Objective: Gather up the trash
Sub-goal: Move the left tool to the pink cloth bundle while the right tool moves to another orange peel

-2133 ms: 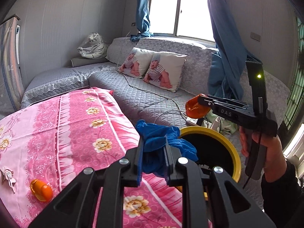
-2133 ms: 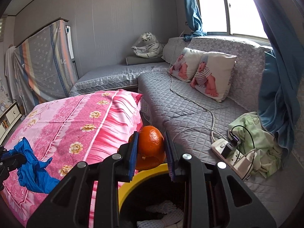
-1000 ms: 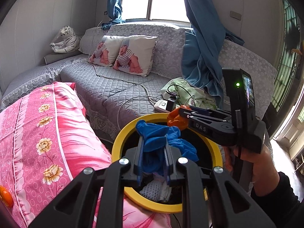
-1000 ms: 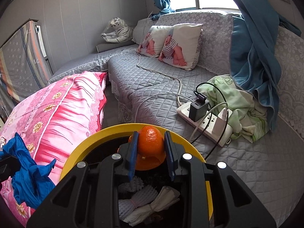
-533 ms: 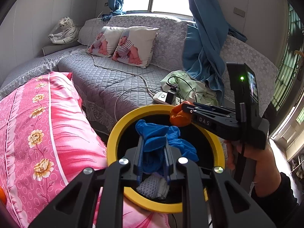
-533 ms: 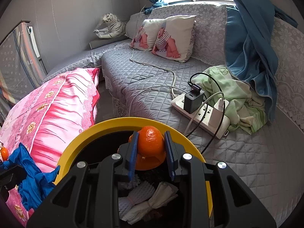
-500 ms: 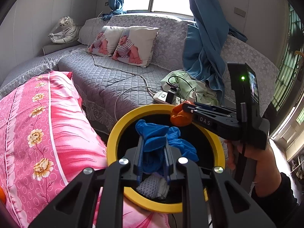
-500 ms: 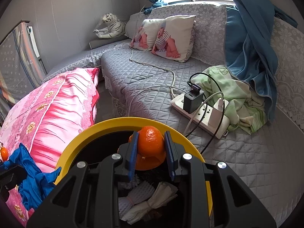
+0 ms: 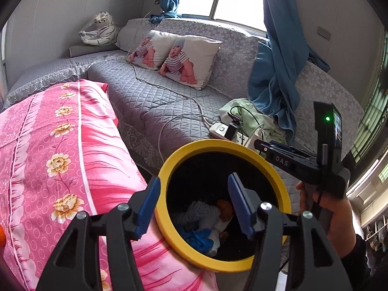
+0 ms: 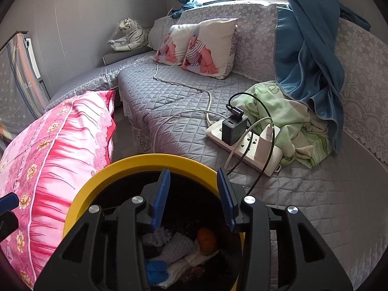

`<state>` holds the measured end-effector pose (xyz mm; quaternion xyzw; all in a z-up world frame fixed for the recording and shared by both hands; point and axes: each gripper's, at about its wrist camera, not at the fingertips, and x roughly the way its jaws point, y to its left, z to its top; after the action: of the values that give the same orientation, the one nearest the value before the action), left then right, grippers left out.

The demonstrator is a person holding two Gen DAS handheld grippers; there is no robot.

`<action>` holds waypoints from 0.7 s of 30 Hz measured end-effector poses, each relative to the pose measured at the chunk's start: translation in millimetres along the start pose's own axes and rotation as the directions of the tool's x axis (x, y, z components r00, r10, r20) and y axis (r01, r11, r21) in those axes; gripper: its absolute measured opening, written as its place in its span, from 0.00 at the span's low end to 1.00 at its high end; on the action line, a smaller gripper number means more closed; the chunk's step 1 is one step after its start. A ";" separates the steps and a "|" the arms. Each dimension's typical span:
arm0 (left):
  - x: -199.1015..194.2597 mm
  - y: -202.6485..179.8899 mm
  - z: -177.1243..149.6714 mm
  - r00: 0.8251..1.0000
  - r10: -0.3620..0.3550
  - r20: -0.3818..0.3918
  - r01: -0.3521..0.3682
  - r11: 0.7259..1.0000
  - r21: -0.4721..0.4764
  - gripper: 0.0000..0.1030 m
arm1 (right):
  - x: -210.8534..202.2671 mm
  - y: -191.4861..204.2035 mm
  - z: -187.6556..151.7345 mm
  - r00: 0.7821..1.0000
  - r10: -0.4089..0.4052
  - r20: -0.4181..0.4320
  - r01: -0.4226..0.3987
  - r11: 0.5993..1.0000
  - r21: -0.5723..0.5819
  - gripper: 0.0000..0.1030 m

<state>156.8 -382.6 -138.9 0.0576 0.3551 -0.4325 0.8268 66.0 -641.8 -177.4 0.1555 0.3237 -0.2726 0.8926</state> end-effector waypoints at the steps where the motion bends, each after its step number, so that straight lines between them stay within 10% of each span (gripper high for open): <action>1: -3.5 5.2 1.8 1.000 0.017 0.012 -0.017 1.000 -0.010 0.65 | -2.7 -0.7 1.0 1.000 -0.004 0.011 0.004 1.000 0.002 0.48; 6: -29.8 34.5 7.9 0.988 0.120 0.099 -0.112 0.991 -0.080 0.86 | -25.2 10.4 0.8 0.994 0.057 0.091 -0.054 0.998 -0.034 0.63; 12: -68.0 92.1 9.0 0.950 0.278 0.140 -0.256 0.954 -0.156 0.90 | -52.0 60.6 -3.8 0.947 0.272 0.169 -0.244 0.955 -0.169 0.73; 21: -148.8 233.0 -25.9 0.855 0.512 0.083 -0.451 0.813 -0.368 0.91 | -66.1 186.1 -18.1 0.835 0.544 0.077 -0.478 0.788 -0.388 0.73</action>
<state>263.4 -127.6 -112.6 -0.0344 0.3217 -0.1445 0.9351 124.0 -458.6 -128.2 0.0490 0.2288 0.0296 0.9718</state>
